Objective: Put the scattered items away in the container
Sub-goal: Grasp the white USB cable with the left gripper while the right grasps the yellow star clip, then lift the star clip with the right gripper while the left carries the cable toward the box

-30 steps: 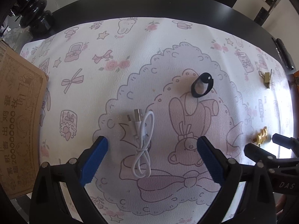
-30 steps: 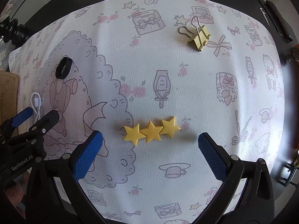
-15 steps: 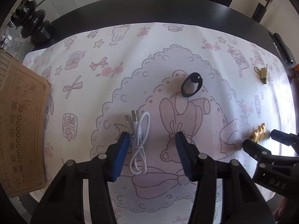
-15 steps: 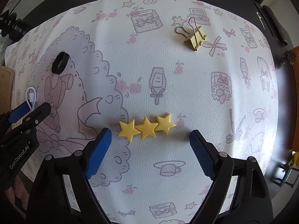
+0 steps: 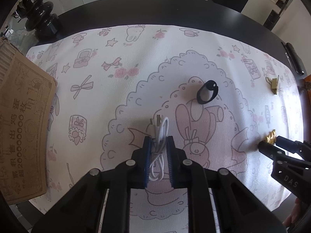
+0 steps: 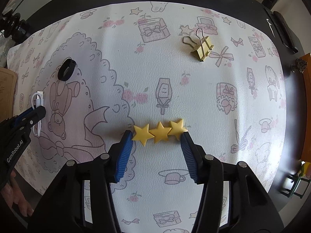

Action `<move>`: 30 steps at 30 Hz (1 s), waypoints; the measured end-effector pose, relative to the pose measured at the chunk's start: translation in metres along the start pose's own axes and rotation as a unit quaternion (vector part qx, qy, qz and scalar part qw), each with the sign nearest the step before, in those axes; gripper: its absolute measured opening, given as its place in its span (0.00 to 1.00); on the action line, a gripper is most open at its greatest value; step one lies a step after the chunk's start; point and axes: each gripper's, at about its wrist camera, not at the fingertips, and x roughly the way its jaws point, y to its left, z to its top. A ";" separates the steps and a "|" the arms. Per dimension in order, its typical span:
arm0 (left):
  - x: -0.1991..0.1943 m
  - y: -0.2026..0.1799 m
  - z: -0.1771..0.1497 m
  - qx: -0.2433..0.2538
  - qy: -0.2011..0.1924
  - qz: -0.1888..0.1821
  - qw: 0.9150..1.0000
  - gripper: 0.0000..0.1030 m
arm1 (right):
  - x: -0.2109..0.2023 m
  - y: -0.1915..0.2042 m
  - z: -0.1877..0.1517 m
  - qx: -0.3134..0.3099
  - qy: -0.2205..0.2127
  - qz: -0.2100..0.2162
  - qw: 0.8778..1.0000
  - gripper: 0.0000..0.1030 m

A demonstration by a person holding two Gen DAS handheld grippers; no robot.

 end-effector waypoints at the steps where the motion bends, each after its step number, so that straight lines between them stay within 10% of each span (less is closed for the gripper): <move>1: 0.000 0.001 0.001 -0.002 -0.001 0.000 1.000 0.15 | 0.000 0.002 0.000 0.000 0.000 0.000 1.000 0.51; 13: -0.018 0.026 0.000 -0.003 -0.003 0.010 1.000 0.14 | -0.005 0.031 -0.004 -0.009 -0.004 -0.009 1.000 0.49; 16: -0.020 0.024 0.000 -0.003 -0.004 0.008 1.000 0.14 | -0.006 0.048 -0.005 -0.011 -0.005 -0.005 1.000 0.27; 30: -0.011 0.018 0.006 0.002 -0.004 0.009 1.000 0.14 | -0.011 0.102 0.006 0.008 -0.008 0.011 1.000 0.24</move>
